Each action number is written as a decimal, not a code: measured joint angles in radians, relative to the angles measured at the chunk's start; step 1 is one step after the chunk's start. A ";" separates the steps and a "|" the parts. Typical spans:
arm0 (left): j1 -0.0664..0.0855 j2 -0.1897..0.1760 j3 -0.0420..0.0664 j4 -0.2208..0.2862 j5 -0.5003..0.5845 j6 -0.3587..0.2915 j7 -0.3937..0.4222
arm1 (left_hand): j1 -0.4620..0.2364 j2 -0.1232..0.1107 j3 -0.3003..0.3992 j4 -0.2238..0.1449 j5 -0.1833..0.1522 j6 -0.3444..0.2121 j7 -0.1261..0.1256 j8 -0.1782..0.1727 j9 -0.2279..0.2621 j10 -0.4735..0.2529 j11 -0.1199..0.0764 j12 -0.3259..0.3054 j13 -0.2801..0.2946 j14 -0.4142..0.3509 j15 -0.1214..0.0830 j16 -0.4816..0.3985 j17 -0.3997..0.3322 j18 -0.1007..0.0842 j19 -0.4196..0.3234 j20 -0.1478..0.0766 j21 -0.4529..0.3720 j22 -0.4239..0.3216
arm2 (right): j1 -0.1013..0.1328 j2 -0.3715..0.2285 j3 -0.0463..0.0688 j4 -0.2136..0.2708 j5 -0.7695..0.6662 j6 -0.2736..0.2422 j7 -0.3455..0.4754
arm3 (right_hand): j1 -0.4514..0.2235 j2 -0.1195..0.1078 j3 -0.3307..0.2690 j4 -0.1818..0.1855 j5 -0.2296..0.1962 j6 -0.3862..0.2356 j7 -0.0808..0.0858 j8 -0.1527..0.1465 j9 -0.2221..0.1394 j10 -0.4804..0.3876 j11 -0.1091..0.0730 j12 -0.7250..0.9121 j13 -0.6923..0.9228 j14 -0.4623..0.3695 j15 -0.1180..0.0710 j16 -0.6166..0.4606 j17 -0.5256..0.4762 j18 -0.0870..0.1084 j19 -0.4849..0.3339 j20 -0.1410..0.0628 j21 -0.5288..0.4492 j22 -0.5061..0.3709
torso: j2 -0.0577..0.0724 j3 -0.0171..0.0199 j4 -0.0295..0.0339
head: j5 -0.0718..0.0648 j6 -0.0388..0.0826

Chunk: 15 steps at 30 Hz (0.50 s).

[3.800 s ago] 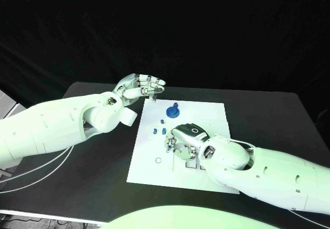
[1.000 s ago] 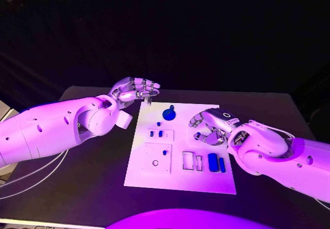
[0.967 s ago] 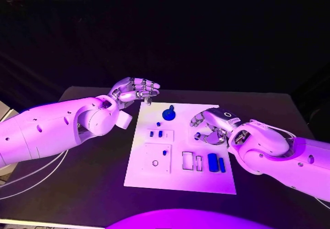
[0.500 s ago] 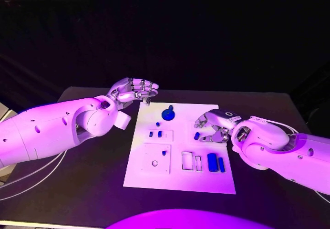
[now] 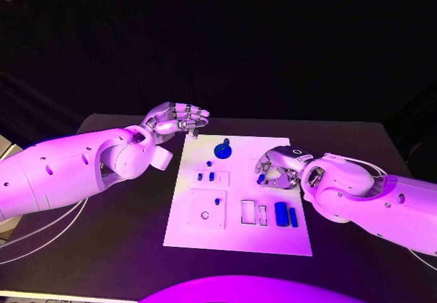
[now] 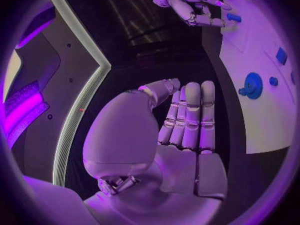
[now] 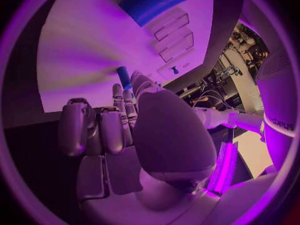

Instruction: Assemble the parts on the task board

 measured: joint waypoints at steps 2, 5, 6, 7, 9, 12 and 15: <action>0.000 0.000 0.000 0.000 0.000 0.000 0.000 | 0.000 0.000 0.000 0.000 0.000 0.000 0.000 0.000 0.000 -0.007 0.000 0.000 0.000 0.000 0.000 0.000 0.001 0.000 0.000 0.000 0.000 0.000 | -0.001 0.004 0.000 -0.004 0.002 -0.001 0.000 | 0.000 0.000 0.018 -0.001 0.000 0.005 0.002 0.000 0.000 0.017 -0.002 0.000 0.000 -0.004 -0.004 0.000 -0.002 0.000 0.000 -0.007 0.008 0.000 | 0.000 -0.0001 0.0006 | -0.001 -0.001; 0.000 -0.001 0.000 0.000 0.000 0.000 -0.001 | 0.000 0.000 0.000 0.000 0.000 0.000 0.000 0.000 0.000 -0.007 0.000 0.000 0.000 0.000 0.000 0.000 0.001 0.000 0.000 0.000 0.000 0.000 | -0.004 0.012 -0.001 -0.014 0.004 -0.002 0.000 | 0.000 0.000 0.055 -0.003 0.000 0.024 0.008 0.004 0.001 0.050 -0.009 0.000 0.000 -0.002 -0.013 0.000 -0.004 0.000 -0.001 -0.012 0.016 0.000 | 0.000 -0.0003 0.0012 | -0.001 -0.001; 0.000 -0.001 0.000 0.000 0.000 0.001 -0.001 | 0.000 0.000 0.000 0.000 0.000 0.000 0.000 0.000 0.000 -0.007 0.000 0.000 0.000 0.000 0.000 0.000 0.001 0.000 0.000 0.000 0.000 0.000 | -0.005 0.013 -0.001 -0.017 0.005 -0.002 0.000 | 0.000 0.000 0.075 -0.006 0.002 0.031 0.012 0.008 0.002 0.066 -0.013 0.000 0.001 -0.002 -0.016 0.000 -0.004 0.000 0.000 -0.018 0.023 0.000 | 0.000 -0.0003 0.0012 | -0.001 -0.002; 0.000 -0.001 0.000 0.000 0.000 0.001 -0.001 | 0.000 0.000 0.000 0.000 0.000 0.000 0.000 0.000 0.000 -0.007 0.000 0.000 0.000 0.000 0.000 0.000 0.001 0.000 0.000 0.000 0.000 0.000 | -0.005 0.016 -0.001 -0.020 0.005 -0.003 -0.001 | 0.000 0.000 0.090 -0.009 0.005 0.038 0.013 0.009 0.004 0.076 -0.014 -0.001 0.001 -0.003 -0.017 0.000 -0.004 0.000 0.001 -0.019 0.027 0.000 | 0.000 -0.0003 0.0010 | 0.000 -0.002; 0.000 -0.001 0.000 0.000 0.000 0.001 -0.002 | 0.000 0.000 0.000 0.000 0.000 0.000 0.000 0.000 0.000 -0.007 0.000 0.000 0.000 0.000 0.000 0.000 0.001 0.000 0.000 0.000 0.000 0.000 | -0.006 0.019 0.000 -0.025 0.005 -0.004 -0.002 | 0.011 -0.006 0.134 -0.013 -0.010 0.054 0.013 0.020 0.010 0.094 -0.016 -0.008 0.001 -0.002 -0.023 0.000 -0.003 0.000 -0.002 -0.023 0.034 0.000 | 0.000 -0.0004 0.0006 | 0.001 -0.002; 0.000 -0.002 0.000 0.000 0.000 0.001 -0.002 | 0.000 0.000 0.000 0.000 0.000 0.000 0.000 0.000 0.000 -0.007 0.000 0.000 0.000 0.000 0.000 0.000 0.001 0.000 0.000 0.000 0.000 0.000 | -0.008 0.024 0.000 -0.029 0.003 -0.006 -0.004 | 0.016 -0.010 0.170 -0.021 -0.017 0.072 0.012 0.030 0.017 0.101 -0.010 -0.012 0.003 -0.002 -0.023 0.000 0.000 0.000 -0.002 -0.023 0.039 0.000 | 0.000 -0.0004 -0.0001 | 0.002 -0.003; 0.000 -0.002 0.000 0.000 0.000 0.002 -0.003 | 0.000 0.000 0.000 0.000 0.000 0.000 0.000 0.000 0.000 -0.007 0.000 0.000 0.000 0.000 0.000 0.000 0.001 0.000 0.000 0.000 0.000 0.000 | -0.009 0.031 0.000 -0.033 0.000 -0.008 -0.006 | 0.016 -0.011 0.195 -0.033 -0.020 0.085 0.010 0.041 0.023 0.107 -0.003 -0.015 0.010 -0.002 -0.023 0.000 0.003 0.000 -0.002 -0.023 0.047 0.000 | -0.001 -0.0003 -0.0005 | 0.002 -0.004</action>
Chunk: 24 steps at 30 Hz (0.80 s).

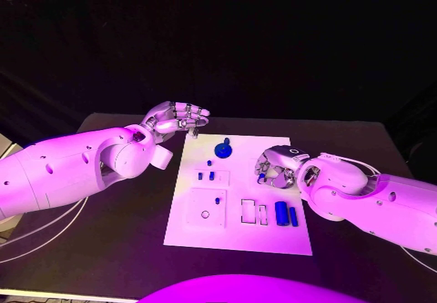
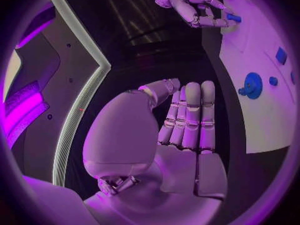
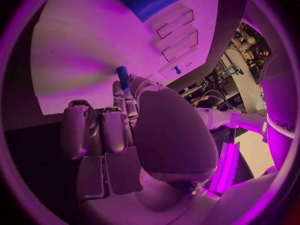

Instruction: Assemble the parts on the task board

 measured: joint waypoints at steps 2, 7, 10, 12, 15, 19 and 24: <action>0.000 0.000 0.000 0.000 0.000 0.000 -0.001 | 0.000 0.000 0.000 0.000 0.000 0.000 0.000 0.000 0.000 0.000 0.000 0.000 0.000 0.000 0.000 0.000 0.000 0.000 0.000 0.000 0.000 0.000 | -0.001 0.003 0.000 -0.002 -0.004 -0.002 -0.001 | 0.000 0.000 0.010 -0.007 -0.001 0.006 -0.001 0.005 0.005 0.003 0.003 -0.002 0.004 0.000 0.000 0.000 0.000 0.000 0.003 -0.003 0.007 0.000 | 0.000 0.0000 0.0000 | 0.000 -0.001; 0.000 -0.001 0.000 0.000 0.000 0.001 -0.002 | -0.003 0.003 0.000 0.000 0.000 0.000 0.000 0.000 0.000 0.000 0.000 0.000 0.000 -0.002 0.002 0.000 0.000 0.000 0.000 0.000 0.000 0.000 | -0.003 0.007 0.000 -0.003 -0.015 -0.006 -0.005 | 0.000 0.000 0.027 -0.018 -0.003 0.013 -0.001 0.014 0.012 0.009 0.009 -0.008 0.007 -0.002 -0.002 0.000 0.000 0.000 -0.001 -0.007 0.011 0.000 | -0.001 -0.0001 0.0003 | -0.001 -0.002; 0.000 -0.001 0.000 0.000 0.000 0.002 -0.004 | -0.004 0.004 0.000 0.000 0.000 0.000 0.000 0.000 0.000 0.000 0.000 0.000 -0.001 -0.004 0.004 0.000 0.000 0.000 0.000 0.000 0.000 -0.001 | -0.004 0.007 -0.001 -0.003 -0.023 -0.009 -0.008 | 0.000 0.000 0.027 -0.019 0.006 0.015 -0.003 0.017 0.017 0.013 0.013 -0.012 0.013 0.000 -0.007 0.000 0.000 0.000 -0.001 -0.007 0.022 0.000 | -0.001 -0.0002 0.0003 | -0.001 -0.002; 0.000 -0.001 0.000 0.000 0.000 0.003 -0.005 | -0.005 0.005 0.000 0.000 0.000 0.000 0.000 0.000 0.000 0.000 0.000 0.000 -0.001 -0.004 0.004 0.000 0.000 0.000 0.000 0.000 0.000 -0.001 | -0.005 0.006 -0.001 -0.002 -0.028 -0.012 -0.010 | 0.000 0.000 0.027 -0.019 0.015 0.023 0.000 0.025 0.020 0.016 0.016 -0.012 0.014 0.000 -0.007 0.000 0.001 0.000 0.002 -0.009 0.031 0.000 | -0.001 -0.0001 0.0004 | -0.001 -0.002; 0.000 -0.001 0.000 0.000 0.000 0.003 -0.006 | -0.005 0.005 0.000 0.000 0.000 0.000 0.000 0.000 0.000 0.000 0.000 0.000 -0.001 -0.004 0.004 0.000 0.000 0.000 -0.003 0.003 0.000 -0.001 | -0.007 0.003 -0.002 0.003 -0.034 -0.020 -0.012 | 0.000 0.000 0.028 -0.020 0.024 0.035 -0.004 0.033 0.026 0.025 0.025 -0.011 0.014 -0.002 -0.009 0.000 0.001 0.000 0.003 -0.011 0.054 0.000 | -0.001 -0.0004 0.0004 | -0.001 -0.002; 0.000 -0.001 0.000 0.000 0.000 0.005 -0.009 | -0.005 0.005 0.000 0.000 0.000 0.000 0.000 0.000 0.000 0.000 0.000 0.000 -0.001 -0.004 0.004 0.000 0.000 0.000 -0.004 0.003 0.000 -0.001 | -0.011 -0.007 -0.005 0.017 -0.041 -0.034 -0.015 | -0.005 -0.005 0.028 -0.020 0.025 0.043 -0.006 0.044 0.035 0.031 0.031 -0.004 0.014 0.000 -0.014 0.000 0.003 -0.016 0.000 -0.014 0.089 0.000 | -0.001 -0.0005 0.0004 | -0.001 -0.002; 0.000 -0.001 0.000 -0.001 -0.001 0.008 -0.013 | -0.005 0.005 0.000 0.000 0.000 0.000 0.000 0.000 0.000 0.000 0.000 0.004 -0.001 -0.004 0.004 0.000 0.000 0.000 -0.003 0.003 0.000 -0.001 | -0.012 -0.027 -0.004 0.049 -0.048 -0.052 -0.022 | -0.016 -0.016 0.068 -0.060 0.025 0.048 -0.004 0.048 0.043 0.032 0.032 -0.004 0.014 0.000 -0.014 0.000 0.006 -0.016 0.000 -0.014 0.096 0.000 | -0.001 -0.0005 0.0004 | -0.001 0.000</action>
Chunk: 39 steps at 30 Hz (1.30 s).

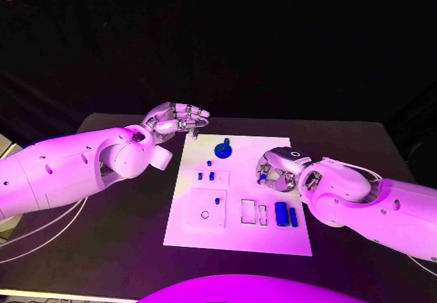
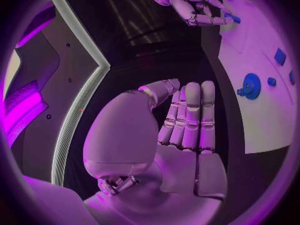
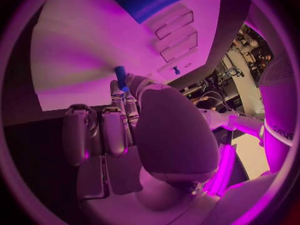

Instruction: Assemble the parts on the task board

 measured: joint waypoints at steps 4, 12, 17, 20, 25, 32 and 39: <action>0.000 0.001 0.000 -0.001 0.000 0.002 -0.004 | 0.000 0.000 0.000 0.000 0.000 0.000 0.000 0.000 0.000 0.000 0.000 0.000 0.000 0.000 0.000 0.000 0.000 0.000 0.000 0.000 0.000 0.000 | 0.008 -0.016 0.005 0.038 -0.003 -0.013 -0.003 | -0.001 -0.001 0.002 -0.002 0.000 0.000 0.000 0.000 -0.001 0.000 0.000 0.000 0.000 0.000 0.000 0.000 0.000 0.000 0.000 0.000 0.000 0.000 | 0.000 -0.0001 -0.0006 | 0.000 0.001; 0.000 0.006 0.000 -0.002 -0.002 0.008 -0.011 | 0.000 0.000 0.000 0.000 0.000 0.000 0.000 0.000 0.000 -0.004 0.004 0.000 0.000 0.000 0.000 0.000 0.001 0.000 0.000 0.000 0.000 0.000 | 0.024 -0.027 0.014 0.123 -0.006 -0.045 -0.002 | -0.011 -0.011 0.020 -0.020 0.000 0.000 0.000 0.000 0.003 0.004 0.004 0.000 0.000 0.000 0.000 0.000 0.004 0.000 0.000 0.000 0.024 0.000 | -0.001 -0.0001 -0.0007 | 0.001 0.005; 0.000 0.009 0.000 -0.002 -0.003 0.008 -0.011 | 0.000 0.000 0.000 0.000 0.000 0.000 0.000 0.000 0.000 -0.004 0.004 0.000 0.000 0.000 0.000 0.000 0.001 0.000 0.000 0.000 0.000 -0.001 | 0.015 0.010 0.016 0.154 -0.006 -0.057 0.000 | -0.017 -0.017 0.042 -0.042 -0.001 0.000 0.000 0.000 0.003 0.004 0.004 -0.004 0.000 0.000 0.001 0.000 0.002 0.000 0.000 0.000 0.023 0.000 | -0.001 0.0004 -0.0012 | 0.006 0.006; 0.000 0.011 0.000 -0.002 -0.003 0.007 -0.010 | 0.000 0.000 0.000 0.000 0.000 0.000 0.000 0.000 0.000 -0.004 0.004 0.000 0.000 0.000 0.000 0.000 0.001 0.000 0.000 0.000 0.000 -0.001 | 0.001 0.040 0.016 0.164 -0.006 -0.061 0.003 | -0.017 -0.017 0.044 -0.044 -0.001 0.000 0.000 0.000 0.004 0.004 0.004 -0.008 0.000 -0.002 -0.002 0.000 0.002 0.000 0.000 0.000 0.023 0.000 | -0.001 0.0003 -0.0013 | 0.009 0.006; 0.000 0.014 0.000 -0.002 -0.003 0.007 -0.008 | 0.000 0.000 0.000 0.000 0.000 0.000 0.000 0.000 0.000 -0.003 0.003 0.000 0.000 0.000 0.000 0.000 0.001 0.000 0.000 0.000 0.000 -0.001 | -0.026 0.099 0.013 0.164 -0.006 -0.065 0.011 | -0.017 -0.017 0.044 -0.044 -0.003 0.000 0.000 0.000 0.004 0.004 0.004 -0.008 0.000 -0.002 -0.002 0.000 -0.001 0.000 0.000 0.000 0.023 0.000 | 0.000 0.0003 -0.0007 | 0.015 0.007; 0.000 0.014 0.000 0.000 -0.003 0.007 -0.008 | 0.000 0.000 0.000 0.000 0.000 0.000 0.000 0.000 0.000 -0.003 0.003 0.000 0.000 0.000 0.000 0.000 0.001 0.000 0.000 0.000 0.000 -0.001 | -0.061 0.155 0.010 0.141 -0.006 -0.068 0.025 | -0.018 -0.015 0.044 -0.044 -0.005 0.000 0.000 0.000 0.005 0.004 0.004 -0.005 0.000 -0.002 -0.002 0.000 -0.001 0.000 0.000 0.000 0.023 0.001 | 0.001 -0.0012 0.0014 | 0.021 0.002; 0.000 0.014 0.000 0.003 -0.004 0.007 -0.007 | 0.000 0.000 0.000 0.000 0.000 0.000 0.000 0.000 0.000 -0.003 0.003 0.000 0.000 0.000 0.000 0.000 0.001 0.000 0.000 0.000 0.000 -0.001 | -0.085 0.184 0.008 0.117 -0.006 -0.072 0.036 | -0.021 -0.013 0.044 -0.044 -0.008 0.000 0.000 0.000 0.006 0.003 0.003 -0.005 0.000 -0.002 -0.002 0.000 -0.001 0.000 0.000 0.000 0.023 0.000 | 0.002 -0.0012 0.0012 | 0.030 -0.002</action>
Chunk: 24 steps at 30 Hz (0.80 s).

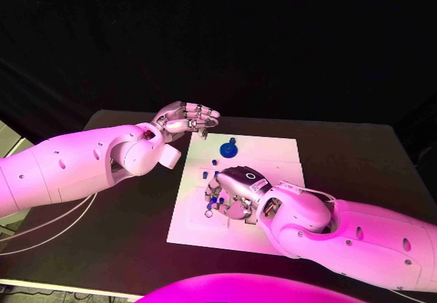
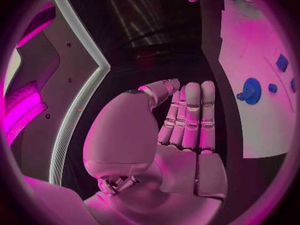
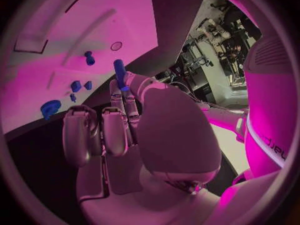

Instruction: Assemble the parts on the task board

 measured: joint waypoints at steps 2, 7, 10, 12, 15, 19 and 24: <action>0.000 0.000 0.000 0.001 0.000 0.000 0.000 | 0.000 0.000 0.000 0.000 0.000 0.000 0.000 0.000 0.000 0.000 0.000 0.000 0.000 0.000 0.000 0.000 0.000 0.000 0.000 0.000 0.000 0.000 | -0.006 0.011 -0.002 -0.013 0.000 -0.001 0.003 | 0.000 0.000 0.000 0.000 0.000 0.000 0.000 0.000 0.000 0.000 0.000 0.000 0.000 0.000 0.000 0.000 0.000 0.000 0.000 0.000 0.000 0.000 | 0.000 0.0002 -0.0007 | 0.002 -0.001; 0.000 0.000 0.000 0.002 0.000 0.000 0.000 | 0.000 0.000 0.000 0.000 0.000 0.000 0.000 0.000 0.000 0.000 0.000 0.007 0.000 0.000 0.000 0.004 0.001 0.000 0.000 0.000 0.000 0.000 | -0.018 0.028 -0.006 -0.042 0.001 0.000 0.009 | 0.000 0.000 0.000 0.000 0.004 0.000 0.000 0.000 0.000 0.000 0.000 0.000 0.000 0.000 0.000 0.000 -0.001 0.000 0.000 0.000 0.000 0.000 | 0.000 0.0014 -0.0013 | 0.005 -0.005; 0.000 0.000 0.000 0.002 0.000 0.000 0.000 | 0.000 0.000 0.000 0.000 0.000 0.000 0.000 0.000 0.000 0.000 0.000 0.007 0.000 0.000 0.000 0.004 0.001 0.000 0.000 0.000 0.000 0.000 | -0.023 0.034 -0.008 -0.057 0.001 0.000 0.011 | 0.000 0.000 0.000 0.000 0.004 0.000 0.000 0.000 0.000 0.000 0.000 -0.001 0.000 0.000 0.000 0.000 -0.001 0.000 0.000 0.000 0.000 0.000 | 0.000 0.0017 -0.0014 | 0.007 -0.006; 0.000 0.000 0.000 0.002 0.000 0.000 0.000 | 0.000 0.000 0.000 0.000 0.000 0.000 0.000 0.000 0.000 0.000 0.000 0.007 0.000 0.000 0.000 0.004 0.001 0.000 0.000 0.000 0.000 0.000 | -0.026 0.037 -0.009 -0.064 0.001 0.000 0.012 | 0.000 0.000 0.000 0.000 0.004 0.000 0.000 0.000 0.000 0.000 0.000 -0.003 0.000 0.000 0.000 0.000 -0.001 0.000 0.000 0.000 0.000 0.000 | 0.000 0.0019 -0.0015 | 0.008 -0.008; 0.000 -0.001 0.000 0.002 0.000 0.000 0.000 | 0.000 0.000 0.000 0.000 0.000 0.000 0.000 0.000 0.000 0.000 0.000 0.007 0.000 0.000 0.000 0.004 0.001 0.000 0.000 0.000 0.000 0.000 | -0.028 0.040 -0.009 -0.069 0.001 0.001 0.013 | 0.000 0.000 0.001 -0.001 0.004 0.000 0.000 0.000 0.000 0.000 0.000 -0.003 0.000 0.000 0.000 0.000 -0.001 0.000 0.000 0.000 0.000 0.000 | 0.000 0.0020 -0.0015 | 0.010 -0.010; 0.000 -0.001 0.000 0.002 0.000 0.000 -0.001 | 0.000 0.000 0.000 0.000 0.000 0.000 0.000 0.000 0.000 0.000 0.000 0.007 0.000 0.000 0.000 0.004 0.001 0.000 0.000 0.000 0.000 0.000 | -0.032 0.045 -0.010 -0.073 0.001 0.001 0.014 | 0.000 0.000 0.002 -0.002 0.004 0.000 0.000 0.000 0.000 0.000 0.000 -0.007 0.000 0.000 0.000 0.000 -0.001 0.000 0.000 0.000 0.000 0.000 | 0.000 0.0020 -0.0014 | 0.012 -0.013; 0.000 0.000 0.000 0.002 -0.001 0.001 -0.001 | 0.000 0.000 0.000 0.000 0.000 0.000 0.000 0.000 0.000 0.000 0.000 0.007 0.000 0.000 0.000 0.004 0.001 0.000 0.000 0.000 0.000 0.000 | -0.036 0.047 -0.011 -0.076 0.001 0.002 0.016 | 0.000 0.000 0.003 -0.003 0.004 0.000 0.000 0.000 0.001 0.000 0.000 -0.006 0.000 0.000 0.000 0.000 -0.001 0.000 0.000 0.000 0.000 0.000 | 0.000 0.0019 -0.0015 | 0.013 -0.014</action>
